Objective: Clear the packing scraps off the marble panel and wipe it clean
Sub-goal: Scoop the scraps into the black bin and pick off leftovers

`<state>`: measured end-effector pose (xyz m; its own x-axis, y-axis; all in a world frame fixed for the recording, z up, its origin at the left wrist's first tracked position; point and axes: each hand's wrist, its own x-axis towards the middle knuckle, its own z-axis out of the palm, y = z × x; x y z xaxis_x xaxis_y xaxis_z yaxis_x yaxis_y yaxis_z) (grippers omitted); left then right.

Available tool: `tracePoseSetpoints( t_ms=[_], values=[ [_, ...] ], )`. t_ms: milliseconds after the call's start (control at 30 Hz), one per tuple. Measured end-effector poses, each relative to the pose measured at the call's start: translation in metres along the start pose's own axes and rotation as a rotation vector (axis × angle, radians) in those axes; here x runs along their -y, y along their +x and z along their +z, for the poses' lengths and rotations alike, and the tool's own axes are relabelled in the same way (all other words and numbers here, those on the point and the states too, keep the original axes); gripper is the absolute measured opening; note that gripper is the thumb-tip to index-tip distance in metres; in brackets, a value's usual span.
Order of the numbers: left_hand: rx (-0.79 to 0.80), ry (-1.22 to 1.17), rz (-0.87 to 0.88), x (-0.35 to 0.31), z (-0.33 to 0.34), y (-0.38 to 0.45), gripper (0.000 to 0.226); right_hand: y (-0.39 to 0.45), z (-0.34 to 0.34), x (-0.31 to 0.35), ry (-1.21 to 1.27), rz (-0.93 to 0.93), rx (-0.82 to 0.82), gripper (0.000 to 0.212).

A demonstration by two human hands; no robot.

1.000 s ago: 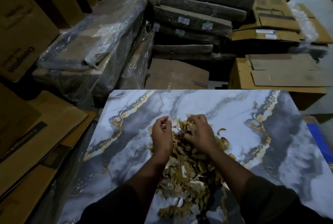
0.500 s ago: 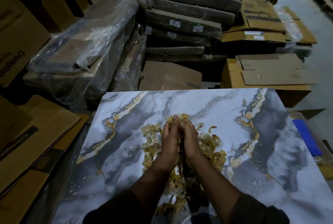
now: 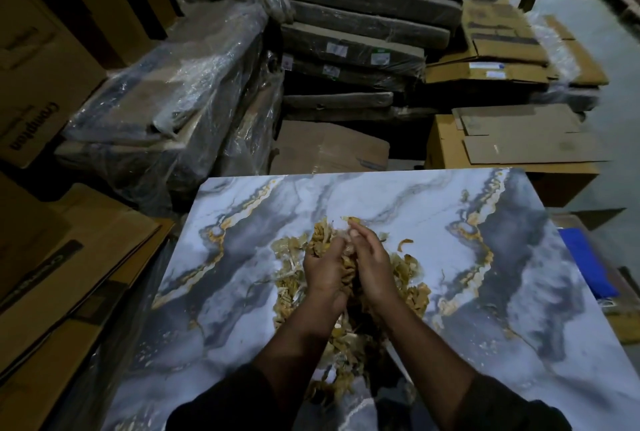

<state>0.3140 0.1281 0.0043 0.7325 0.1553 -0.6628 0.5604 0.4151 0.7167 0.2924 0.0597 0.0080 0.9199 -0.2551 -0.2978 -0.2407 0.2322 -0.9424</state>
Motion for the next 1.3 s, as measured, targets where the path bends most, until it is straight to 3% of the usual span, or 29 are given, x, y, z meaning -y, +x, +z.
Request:
tracePoseSetpoints(
  t_ms=[133,200,300,467,600,733,800,933,1067,1133,1200,1300],
  values=[
    [0.050,-0.054,-0.080,0.001,0.005,-0.015,0.106,-0.013,-0.007,-0.006,0.129,0.092,-0.012,0.036],
    [0.129,-0.009,-0.016,0.006,0.009,-0.024,0.094,-0.018,-0.003,-0.008,0.258,0.182,-0.070,0.054],
    [0.120,0.059,0.068,0.015,0.014,-0.033,0.083,-0.024,-0.006,-0.003,0.459,0.240,-0.130,0.073],
    [0.091,0.223,0.226,0.020,0.023,-0.054,0.083,-0.040,-0.025,0.018,0.704,0.282,-0.101,0.041],
    [0.151,0.406,0.395,0.023,0.029,-0.075,0.099,-0.054,-0.035,0.025,0.736,0.214,-0.146,0.032],
    [0.199,0.493,0.491,0.030,0.027,-0.100,0.086,-0.072,-0.046,0.027,0.759,0.120,-0.187,0.024],
    [0.263,0.478,0.492,0.036,0.026,-0.111,0.083,-0.083,-0.051,0.024,0.780,0.100,-0.196,0.026],
    [0.372,0.373,0.556,0.043,0.019,-0.138,0.074,-0.105,-0.061,0.015,0.842,0.083,-0.233,0.054],
    [0.448,0.363,0.689,0.056,0.010,-0.159,0.076,-0.138,-0.072,0.013,0.896,0.050,-0.284,0.039],
    [0.509,0.371,0.762,0.066,0.008,-0.167,0.073,-0.153,-0.082,0.008,0.903,0.033,-0.302,0.044],
    [0.581,0.377,0.819,0.078,0.009,-0.180,0.058,-0.167,-0.095,0.001,0.920,0.023,-0.337,0.054],
    [0.650,0.368,0.767,0.100,0.012,-0.201,0.032,-0.190,-0.116,-0.004,0.970,-0.004,-0.403,0.045]
  ],
)
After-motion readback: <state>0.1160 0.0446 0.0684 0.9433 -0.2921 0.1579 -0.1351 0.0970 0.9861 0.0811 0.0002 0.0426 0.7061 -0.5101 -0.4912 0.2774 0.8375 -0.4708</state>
